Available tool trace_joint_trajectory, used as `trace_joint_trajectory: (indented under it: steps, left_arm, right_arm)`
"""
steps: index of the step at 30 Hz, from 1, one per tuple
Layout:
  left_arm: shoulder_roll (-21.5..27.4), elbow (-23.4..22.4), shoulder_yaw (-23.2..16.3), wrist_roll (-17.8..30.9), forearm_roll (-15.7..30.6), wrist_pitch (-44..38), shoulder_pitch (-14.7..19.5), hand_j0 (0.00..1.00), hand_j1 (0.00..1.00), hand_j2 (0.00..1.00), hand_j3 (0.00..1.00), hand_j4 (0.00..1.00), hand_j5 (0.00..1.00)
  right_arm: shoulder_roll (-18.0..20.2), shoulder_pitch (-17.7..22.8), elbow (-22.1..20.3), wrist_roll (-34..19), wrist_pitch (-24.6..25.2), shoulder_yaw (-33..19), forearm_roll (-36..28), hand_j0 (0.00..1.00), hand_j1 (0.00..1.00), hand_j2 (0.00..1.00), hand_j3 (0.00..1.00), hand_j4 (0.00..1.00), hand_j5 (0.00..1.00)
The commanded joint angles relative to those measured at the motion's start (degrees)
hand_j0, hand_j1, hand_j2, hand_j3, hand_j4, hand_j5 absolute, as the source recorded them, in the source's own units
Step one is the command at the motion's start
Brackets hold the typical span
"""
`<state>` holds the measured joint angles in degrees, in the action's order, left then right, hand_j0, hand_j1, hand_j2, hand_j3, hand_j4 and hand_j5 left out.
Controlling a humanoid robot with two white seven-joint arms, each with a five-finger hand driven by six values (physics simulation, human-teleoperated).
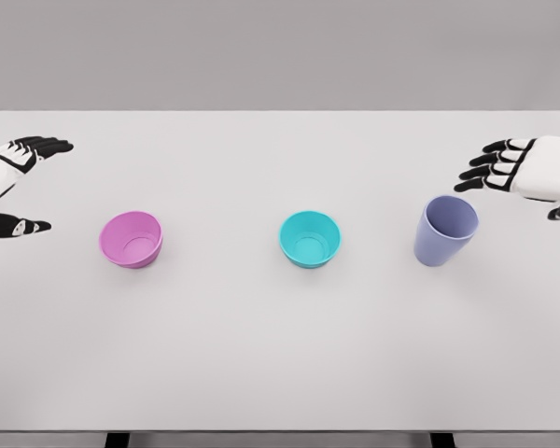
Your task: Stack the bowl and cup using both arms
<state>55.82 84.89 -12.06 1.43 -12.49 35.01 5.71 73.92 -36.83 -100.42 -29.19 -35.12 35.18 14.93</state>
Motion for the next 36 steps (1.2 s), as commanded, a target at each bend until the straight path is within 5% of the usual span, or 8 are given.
trace_joint_trajectory:
  steps: [1,8,12,16,19,27,32,36]
  left_arm:
    - [0.08,0.19,-0.07,-0.03,0.36,-0.01,0.09,1.0,1.0,1.0,1.0,1.0,1.0]
    - [3.23,1.42,0.1,1.9,1.77,-0.01,1.14,1.0,1.0,1.0,1.0,1.0,1.0]
    - [11.15,11.7,-1.04,19.3,11.34,-0.01,2.02,1.0,1.0,1.0,1.0,1.0,1.0]
    - [11.68,14.78,-1.04,31.79,14.6,-0.01,3.43,1.0,1.0,1.0,1.0,1.0,1.0]
    - [11.68,15.75,-1.21,33.57,14.16,-0.01,4.39,1.0,1.0,1.0,1.0,1.0,1.0]
    - [10.01,15.13,-2.09,33.57,8.36,-1.09,5.1,1.0,1.0,1.0,1.0,1.0,1.0]
    - [3.94,12.85,-3.14,33.57,1.51,-1.0,10.1,1.0,1.0,1.0,1.0,1.0,1.0]
    - [2.54,7.4,-20.72,33.57,2.03,-2.05,26.97,1.0,1.0,1.0,1.0,1.0,1.0]
  right_arm:
    - [0.18,0.09,-0.04,-2.71,0.12,-0.72,-2.18,1.0,1.0,1.0,1.0,1.0,1.0]
    - [-0.35,1.14,0.49,-3.07,0.12,-5.03,-4.47,1.0,1.0,1.0,1.0,1.0,1.0]
    - [0.17,1.14,0.49,-2.98,0.12,-9.77,-4.47,1.0,1.0,1.0,1.0,1.0,1.0]
    - [-0.35,1.14,0.49,-2.54,0.12,-12.06,-4.56,1.0,1.0,1.0,1.0,1.0,1.0]
    - [-4.48,3.07,1.9,-3.15,0.12,-12.15,-4.3,1.0,1.0,1.0,1.0,1.0,1.0]
    - [-3.87,3.16,1.37,-3.15,0.12,-11.98,-4.03,1.0,1.0,1.0,1.0,1.0,1.0]
    - [0.79,2.28,1.46,-3.07,0.12,-9.78,-4.12,1.0,1.0,1.0,1.0,1.0,1.0]
    - [-0.44,3.08,1.37,-3.07,0.12,-9.78,-4.12,1.0,1.0,1.0,1.0,1.0,1.0]
